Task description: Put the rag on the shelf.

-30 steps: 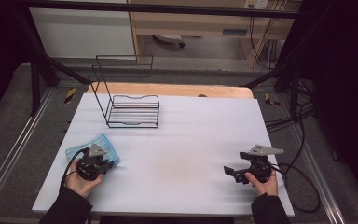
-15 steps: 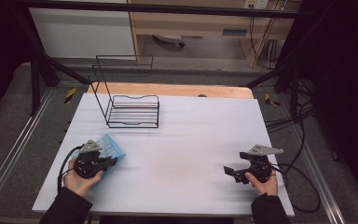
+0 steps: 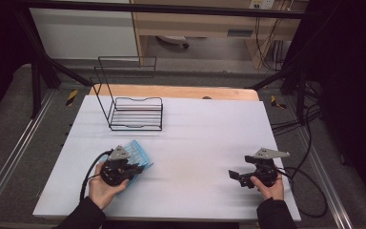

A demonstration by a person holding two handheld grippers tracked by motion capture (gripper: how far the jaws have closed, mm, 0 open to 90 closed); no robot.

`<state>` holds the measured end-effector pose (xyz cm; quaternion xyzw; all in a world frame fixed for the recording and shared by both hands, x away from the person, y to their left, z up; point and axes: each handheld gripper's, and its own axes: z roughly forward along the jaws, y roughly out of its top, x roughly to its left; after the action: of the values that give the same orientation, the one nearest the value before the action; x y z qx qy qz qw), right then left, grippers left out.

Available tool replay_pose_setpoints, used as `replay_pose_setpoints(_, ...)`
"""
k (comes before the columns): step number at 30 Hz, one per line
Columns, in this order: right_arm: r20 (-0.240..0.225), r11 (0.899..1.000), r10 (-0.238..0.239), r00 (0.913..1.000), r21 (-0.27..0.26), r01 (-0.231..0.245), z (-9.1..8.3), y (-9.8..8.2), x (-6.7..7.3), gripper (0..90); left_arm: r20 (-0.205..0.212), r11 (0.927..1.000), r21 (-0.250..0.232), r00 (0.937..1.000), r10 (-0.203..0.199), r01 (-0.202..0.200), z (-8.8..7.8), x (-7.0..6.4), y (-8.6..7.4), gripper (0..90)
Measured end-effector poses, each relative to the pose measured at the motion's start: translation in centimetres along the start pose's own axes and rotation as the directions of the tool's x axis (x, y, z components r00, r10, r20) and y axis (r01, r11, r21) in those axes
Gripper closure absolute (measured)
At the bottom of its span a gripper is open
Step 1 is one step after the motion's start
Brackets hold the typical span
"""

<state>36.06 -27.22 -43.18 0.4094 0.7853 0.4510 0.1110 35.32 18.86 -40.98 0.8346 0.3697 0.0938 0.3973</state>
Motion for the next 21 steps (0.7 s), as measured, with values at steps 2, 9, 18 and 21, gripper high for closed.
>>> replay_pose_setpoints(2, -0.001, 1.000, 0.002, 1.0000, 0.000, -0.002, 0.0, 0.0, 0.0, 1.9, 0.023, 1.0000, -0.001, 0.9997, 0.001, -0.001, 0.5, -0.6, 0.4, 83.3)
replay_pose_setpoints(9, -0.002, 1.000, 0.005, 1.0000, -0.001, -0.005, 0.0, 0.0, 0.0, 2.0, 0.060, 0.9994, 0.000, 0.9976, 0.034, -0.034, 2.1, -2.7, 1.6, 83.2)
replay_pose_setpoints(18, -0.002, 1.000, 0.003, 1.0000, -0.001, -0.003, 0.0, 0.0, 0.0, 2.0, 0.121, 0.9954, 0.021, 0.9885, 0.090, -0.093, 3.9, -5.6, 2.4, 83.0)
replay_pose_setpoints(21, -0.003, 1.000, 0.002, 1.0000, 0.000, -0.002, 0.0, 0.0, 0.0, 2.0, 0.144, 0.9925, 0.040, 0.9836, 0.109, -0.116, 4.4, -6.3, 2.2, 82.8)
